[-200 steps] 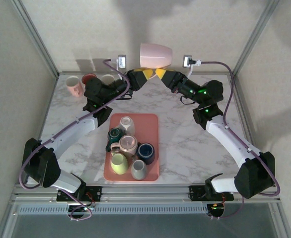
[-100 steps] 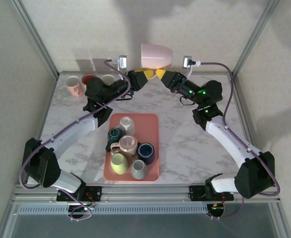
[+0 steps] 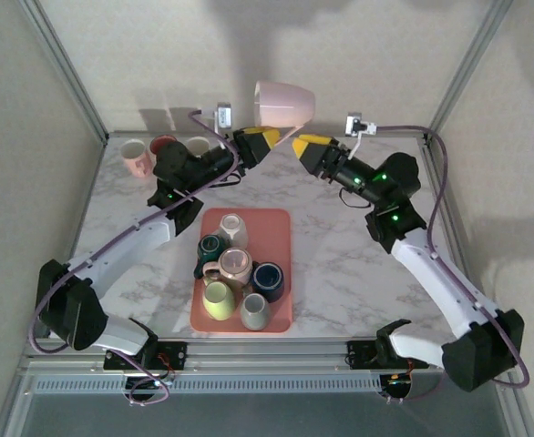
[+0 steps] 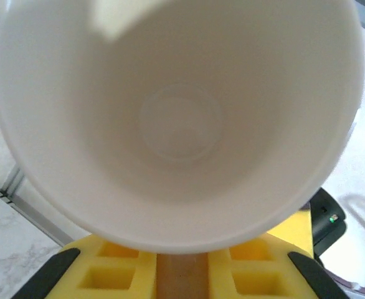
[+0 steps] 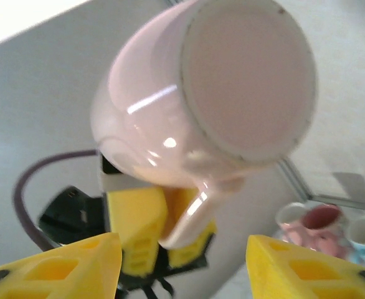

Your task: Turn the mug right side up

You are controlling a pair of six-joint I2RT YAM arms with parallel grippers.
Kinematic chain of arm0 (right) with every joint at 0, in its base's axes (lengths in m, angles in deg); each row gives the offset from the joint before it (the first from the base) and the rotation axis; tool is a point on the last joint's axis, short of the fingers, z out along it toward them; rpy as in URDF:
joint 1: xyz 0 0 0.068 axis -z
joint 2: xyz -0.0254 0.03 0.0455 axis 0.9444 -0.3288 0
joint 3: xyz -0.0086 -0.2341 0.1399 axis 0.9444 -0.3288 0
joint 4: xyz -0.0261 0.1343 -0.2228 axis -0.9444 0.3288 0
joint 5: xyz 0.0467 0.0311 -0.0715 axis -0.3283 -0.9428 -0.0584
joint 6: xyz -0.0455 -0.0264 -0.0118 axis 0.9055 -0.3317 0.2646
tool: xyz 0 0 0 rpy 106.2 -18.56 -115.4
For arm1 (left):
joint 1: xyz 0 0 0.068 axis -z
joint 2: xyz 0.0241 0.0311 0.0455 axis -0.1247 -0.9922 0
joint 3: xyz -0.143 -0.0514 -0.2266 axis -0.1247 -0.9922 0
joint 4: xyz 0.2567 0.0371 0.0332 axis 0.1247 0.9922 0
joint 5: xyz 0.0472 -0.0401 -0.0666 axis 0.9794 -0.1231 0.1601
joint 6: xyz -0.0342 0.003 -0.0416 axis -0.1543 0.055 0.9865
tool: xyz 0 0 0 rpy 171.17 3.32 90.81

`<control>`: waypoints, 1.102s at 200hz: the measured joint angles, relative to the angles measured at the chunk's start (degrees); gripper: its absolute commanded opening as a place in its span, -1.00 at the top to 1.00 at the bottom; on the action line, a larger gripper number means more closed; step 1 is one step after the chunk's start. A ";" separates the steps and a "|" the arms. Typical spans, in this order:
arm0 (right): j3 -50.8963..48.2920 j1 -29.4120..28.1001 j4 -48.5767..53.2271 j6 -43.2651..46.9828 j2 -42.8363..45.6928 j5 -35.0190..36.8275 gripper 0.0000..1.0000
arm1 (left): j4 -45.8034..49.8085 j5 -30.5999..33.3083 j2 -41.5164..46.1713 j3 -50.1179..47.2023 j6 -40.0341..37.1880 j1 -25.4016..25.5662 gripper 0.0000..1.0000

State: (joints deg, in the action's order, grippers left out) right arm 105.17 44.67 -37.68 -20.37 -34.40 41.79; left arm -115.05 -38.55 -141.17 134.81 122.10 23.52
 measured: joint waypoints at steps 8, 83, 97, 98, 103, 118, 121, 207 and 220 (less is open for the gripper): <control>0.00 0.00 3.72 2.60 1.55 1.29 -0.13 | 1.09 0.22 0.55 0.00 -0.90 0.00 1.00; 1.97 0.00 39.28 23.06 8.04 18.51 -0.10 | 23.78 6.32 2.40 2.71 -14.82 0.00 1.00; 3.48 0.00 44.35 25.55 7.23 20.31 -0.10 | 29.55 9.01 2.40 4.07 -17.57 0.00 1.00; 3.63 0.00 44.76 25.73 7.13 20.41 -0.10 | 30.12 9.27 2.40 4.22 -17.86 0.00 1.00; 4.13 0.00 46.07 26.45 6.80 20.92 -0.10 | 31.87 10.47 2.40 4.68 -18.82 0.00 1.00; 5.79 0.00 49.81 28.41 5.57 21.94 -0.10 | 36.74 13.88 2.40 5.75 -21.27 0.00 1.00; 6.10 0.00 50.40 28.72 5.29 22.18 -0.10 | 37.90 14.97 2.40 5.97 -21.88 0.00 1.00; 10.01 0.00 58.42 30.53 -3.39 21.70 -0.03 | 55.91 36.02 -4.20 12.20 -29.22 -0.02 1.00; 10.49 0.00 58.66 30.53 -4.70 20.98 -0.02 | 57.79 38.16 -6.80 13.70 -30.03 -0.02 1.00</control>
State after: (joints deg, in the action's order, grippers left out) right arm 115.66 44.67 20.98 10.17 -39.10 62.78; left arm -57.26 -0.39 -147.97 148.51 92.07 23.49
